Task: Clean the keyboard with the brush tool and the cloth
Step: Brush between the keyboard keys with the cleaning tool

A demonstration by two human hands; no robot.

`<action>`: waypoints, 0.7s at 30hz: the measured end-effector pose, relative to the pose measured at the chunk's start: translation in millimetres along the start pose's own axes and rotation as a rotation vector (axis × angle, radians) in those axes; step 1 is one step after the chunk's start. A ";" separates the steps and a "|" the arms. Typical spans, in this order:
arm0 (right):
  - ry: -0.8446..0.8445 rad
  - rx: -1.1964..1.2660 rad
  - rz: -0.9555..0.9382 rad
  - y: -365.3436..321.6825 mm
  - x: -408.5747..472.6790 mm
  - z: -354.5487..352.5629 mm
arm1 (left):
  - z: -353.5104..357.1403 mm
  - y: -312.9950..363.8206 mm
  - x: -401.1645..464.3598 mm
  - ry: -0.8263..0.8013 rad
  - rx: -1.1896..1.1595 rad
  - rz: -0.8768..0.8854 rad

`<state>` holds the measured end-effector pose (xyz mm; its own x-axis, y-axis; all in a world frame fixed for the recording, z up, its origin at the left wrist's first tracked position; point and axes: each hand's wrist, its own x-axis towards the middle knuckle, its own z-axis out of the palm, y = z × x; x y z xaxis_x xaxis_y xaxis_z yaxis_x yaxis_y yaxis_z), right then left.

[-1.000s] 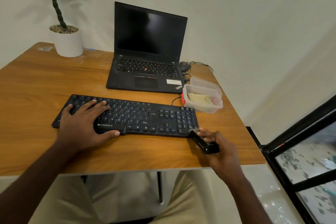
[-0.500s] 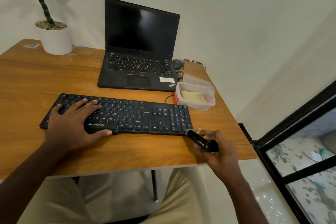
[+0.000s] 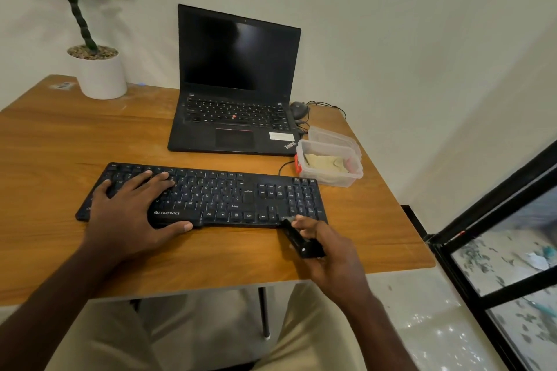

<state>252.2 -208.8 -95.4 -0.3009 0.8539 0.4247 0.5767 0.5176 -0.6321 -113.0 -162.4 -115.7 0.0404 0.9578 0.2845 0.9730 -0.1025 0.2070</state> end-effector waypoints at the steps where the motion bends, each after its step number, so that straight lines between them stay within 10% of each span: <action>1: -0.011 -0.009 -0.012 -2.6 2.0 4.7 | 0.1 -0.2 0.0 -0.001 0.002 0.001; 12: -0.021 0.021 -0.164 -32.7 24.6 59.2 | 0.8 -1.1 0.1 0.006 0.013 0.001; 17: 0.320 0.513 0.128 -35.7 23.8 41.8 | 1.7 -1.4 -1.6 0.019 0.008 0.007; 21: 0.399 0.332 0.119 -5.8 -4.3 -1.2 | 2.9 -3.4 -0.2 0.026 0.010 -0.002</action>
<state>251.1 -215.5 -92.8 0.1016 0.8540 0.5103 0.2979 0.4633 -0.8346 -115.7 -161.5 -119.1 0.0327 0.9508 0.3080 0.9753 -0.0977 0.1982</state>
